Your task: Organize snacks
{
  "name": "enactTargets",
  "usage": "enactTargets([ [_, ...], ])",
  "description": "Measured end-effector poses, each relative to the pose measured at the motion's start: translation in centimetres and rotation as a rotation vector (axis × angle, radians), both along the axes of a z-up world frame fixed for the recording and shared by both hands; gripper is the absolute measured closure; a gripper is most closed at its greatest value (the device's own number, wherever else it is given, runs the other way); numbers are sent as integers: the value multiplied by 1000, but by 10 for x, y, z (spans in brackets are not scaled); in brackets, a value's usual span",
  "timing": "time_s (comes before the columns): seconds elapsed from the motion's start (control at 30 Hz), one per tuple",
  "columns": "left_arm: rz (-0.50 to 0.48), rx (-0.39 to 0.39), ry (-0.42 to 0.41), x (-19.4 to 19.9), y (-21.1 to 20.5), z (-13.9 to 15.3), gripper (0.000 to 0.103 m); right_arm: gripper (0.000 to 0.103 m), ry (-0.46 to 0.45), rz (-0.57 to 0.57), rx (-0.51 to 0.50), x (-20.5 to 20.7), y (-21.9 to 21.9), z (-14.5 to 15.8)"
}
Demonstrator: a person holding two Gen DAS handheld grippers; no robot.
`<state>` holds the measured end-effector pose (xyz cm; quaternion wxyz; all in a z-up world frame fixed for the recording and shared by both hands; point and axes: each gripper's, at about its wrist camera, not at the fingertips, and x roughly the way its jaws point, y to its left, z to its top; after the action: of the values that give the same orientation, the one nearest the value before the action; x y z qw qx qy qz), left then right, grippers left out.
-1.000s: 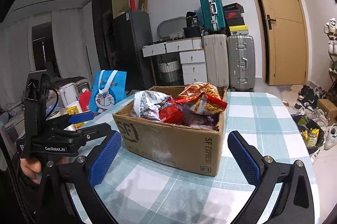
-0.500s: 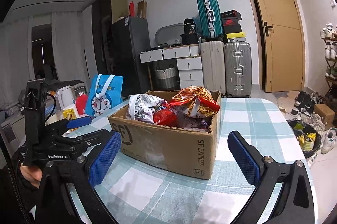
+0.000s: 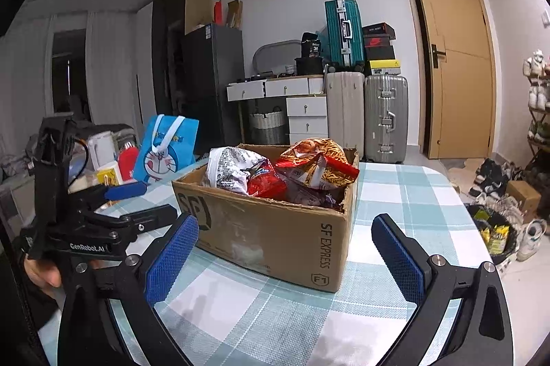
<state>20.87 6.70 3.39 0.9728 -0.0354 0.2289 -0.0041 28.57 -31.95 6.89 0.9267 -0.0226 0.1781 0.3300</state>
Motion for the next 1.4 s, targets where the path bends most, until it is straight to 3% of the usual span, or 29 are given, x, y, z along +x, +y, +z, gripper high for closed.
enactTargets([
  [1.4, -5, 0, -4, -1, 0, -1, 1, 0, 13, -10, 20, 1, -6, -2],
])
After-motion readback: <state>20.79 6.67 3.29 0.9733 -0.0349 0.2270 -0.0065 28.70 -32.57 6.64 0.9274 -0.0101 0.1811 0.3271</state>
